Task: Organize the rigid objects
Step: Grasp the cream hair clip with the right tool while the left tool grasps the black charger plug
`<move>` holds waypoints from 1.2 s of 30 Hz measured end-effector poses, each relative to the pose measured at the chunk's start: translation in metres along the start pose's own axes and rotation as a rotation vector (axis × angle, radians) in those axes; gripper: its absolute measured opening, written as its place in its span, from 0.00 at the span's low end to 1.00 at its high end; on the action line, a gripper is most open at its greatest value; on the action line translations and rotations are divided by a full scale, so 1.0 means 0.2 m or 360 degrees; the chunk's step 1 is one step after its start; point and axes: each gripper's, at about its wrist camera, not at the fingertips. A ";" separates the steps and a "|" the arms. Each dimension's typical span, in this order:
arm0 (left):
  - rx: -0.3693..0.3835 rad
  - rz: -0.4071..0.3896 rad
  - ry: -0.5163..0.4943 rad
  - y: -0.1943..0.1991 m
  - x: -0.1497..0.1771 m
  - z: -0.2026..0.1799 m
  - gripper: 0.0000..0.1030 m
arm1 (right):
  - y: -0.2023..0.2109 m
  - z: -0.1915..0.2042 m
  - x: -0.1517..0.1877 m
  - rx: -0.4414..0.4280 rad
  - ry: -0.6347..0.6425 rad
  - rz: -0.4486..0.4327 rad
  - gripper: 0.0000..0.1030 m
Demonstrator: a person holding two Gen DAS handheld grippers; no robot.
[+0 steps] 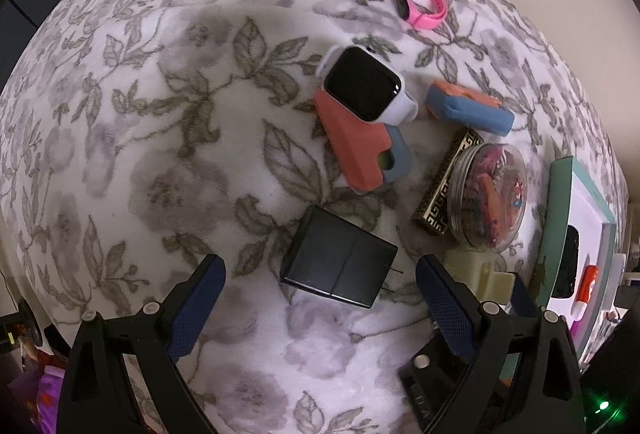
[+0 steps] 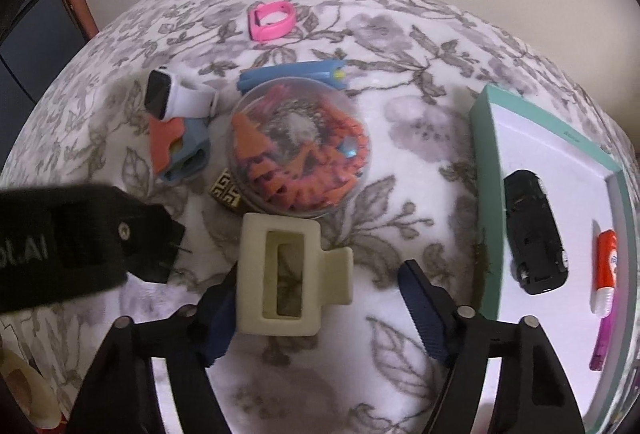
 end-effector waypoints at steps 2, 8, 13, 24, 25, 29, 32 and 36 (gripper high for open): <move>-0.0010 0.0003 -0.0019 -0.02 0.00 -0.04 0.93 | 0.02 -0.02 0.01 -0.0005 -0.0014 -0.0002 0.70; -0.0054 -0.0010 -0.0082 -0.06 0.03 -0.11 0.93 | 0.07 -0.12 0.01 -0.0013 -0.0069 -0.0008 0.63; -0.0127 -0.0048 -0.0161 -0.08 0.03 -0.18 0.93 | 0.09 -0.14 0.02 -0.0001 -0.0051 -0.0002 0.59; -0.0226 -0.0107 -0.0268 -0.10 0.04 -0.32 0.93 | 0.09 -0.13 0.03 0.0020 -0.0017 0.0004 0.54; -0.0231 -0.0108 -0.0268 -0.11 0.04 -0.33 0.93 | 0.08 -0.12 0.03 0.0022 -0.0015 0.0003 0.54; -0.0225 -0.0097 -0.0258 -0.14 0.06 -0.32 0.92 | 0.08 -0.11 0.03 0.0031 0.0006 0.0003 0.54; -0.0213 -0.0085 -0.0241 -0.17 0.05 -0.27 0.81 | 0.08 -0.11 0.03 0.0025 -0.0002 0.0001 0.54; -0.0172 -0.0076 -0.0242 -0.18 0.05 -0.23 0.70 | 0.09 -0.12 0.03 0.0023 -0.0007 -0.0002 0.48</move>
Point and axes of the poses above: each gripper's, at about its wrist camera, not at the fingertips, and y roughly against the way its jaws point, z to its left, x to its underside, and after that the axes turned 14 degrees about -x, right-handed
